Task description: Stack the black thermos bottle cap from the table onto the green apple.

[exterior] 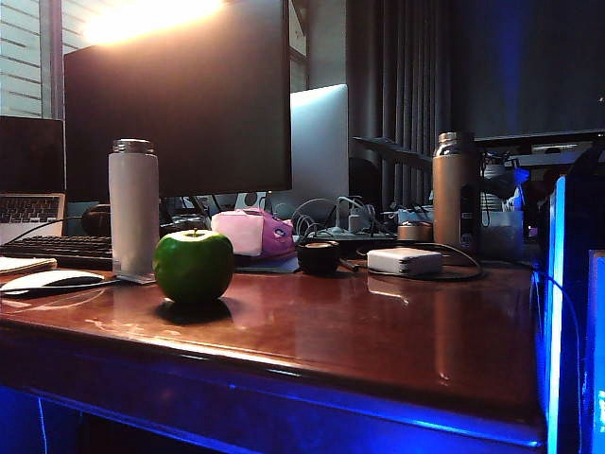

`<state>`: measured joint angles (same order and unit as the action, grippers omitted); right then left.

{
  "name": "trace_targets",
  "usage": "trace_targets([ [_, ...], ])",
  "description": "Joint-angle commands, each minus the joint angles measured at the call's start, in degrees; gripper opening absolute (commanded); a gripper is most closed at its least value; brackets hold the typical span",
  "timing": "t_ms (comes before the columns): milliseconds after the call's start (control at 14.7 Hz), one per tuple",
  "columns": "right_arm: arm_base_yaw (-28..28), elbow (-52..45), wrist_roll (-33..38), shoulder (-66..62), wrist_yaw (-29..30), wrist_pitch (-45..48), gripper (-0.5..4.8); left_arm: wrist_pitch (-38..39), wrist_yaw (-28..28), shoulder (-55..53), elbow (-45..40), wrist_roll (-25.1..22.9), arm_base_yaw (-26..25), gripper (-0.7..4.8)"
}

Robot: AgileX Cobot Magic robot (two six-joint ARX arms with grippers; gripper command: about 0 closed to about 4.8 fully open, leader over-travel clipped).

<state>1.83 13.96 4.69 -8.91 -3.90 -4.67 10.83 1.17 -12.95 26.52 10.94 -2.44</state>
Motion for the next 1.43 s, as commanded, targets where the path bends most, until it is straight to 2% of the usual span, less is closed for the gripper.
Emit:
trace_targets([
  [68,0.00,10.58,-0.39,-15.32,1.77,5.27,-0.01,8.70,10.01,-18.03,16.55,-10.14,0.04,0.06],
  [204,0.00,18.84,-0.68,-27.61,7.80,6.14,-0.01,21.29,23.17,-31.01,30.73,-18.10,0.13,-0.06],
  [272,0.02,21.90,-0.70,-32.96,10.73,7.04,-0.01,26.67,27.10,-35.30,35.54,-20.85,0.17,-0.06],
  [340,0.13,23.61,-1.22,-37.97,13.60,9.92,-0.01,32.35,28.68,-39.30,39.87,-25.16,0.46,-0.06],
  [408,0.07,24.22,-3.17,-42.73,15.91,13.88,-0.01,36.13,28.50,-41.44,42.01,-28.74,1.38,-0.06],
  [476,0.09,24.22,-5.60,-47.43,18.10,17.90,-0.01,38.51,28.39,-42.97,42.97,-30.29,2.62,-0.06],
  [816,0.85,24.22,-5.53,-63.47,29.29,28.79,-0.01,37.22,28.06,-44.89,42.99,-30.60,5.03,-0.05],
  [952,0.87,24.22,-3.30,-65.79,29.09,32.44,0.01,37.05,28.00,-44.89,42.99,-30.60,5.01,-0.05],
  [1020,0.81,24.20,-7.19,-67.82,29.09,37.51,1.01,37.07,28.06,-44.89,42.99,-30.58,5.03,-0.05],
  [1088,0.83,24.20,-12.13,-70.16,28.09,42.95,3.21,37.07,28.22,-44.89,42.99,-30.58,5.03,-0.05],
  [1156,0.83,24.22,-14.08,-73.00,28.02,48.68,4.79,37.07,28.22,-44.89,42.97,-30.58,5.05,-0.05],
  [1293,0.76,24.50,-13.92,-79.10,28.02,56.22,4.79,37.05,28.20,-44.89,42.99,-30.58,5.03,-0.05],
  [1429,0.81,26.73,-13.64,-85.88,30.95,58.97,4.79,37.07,28.28,-44.89,42.97,-30.58,5.05,-0.05],
])
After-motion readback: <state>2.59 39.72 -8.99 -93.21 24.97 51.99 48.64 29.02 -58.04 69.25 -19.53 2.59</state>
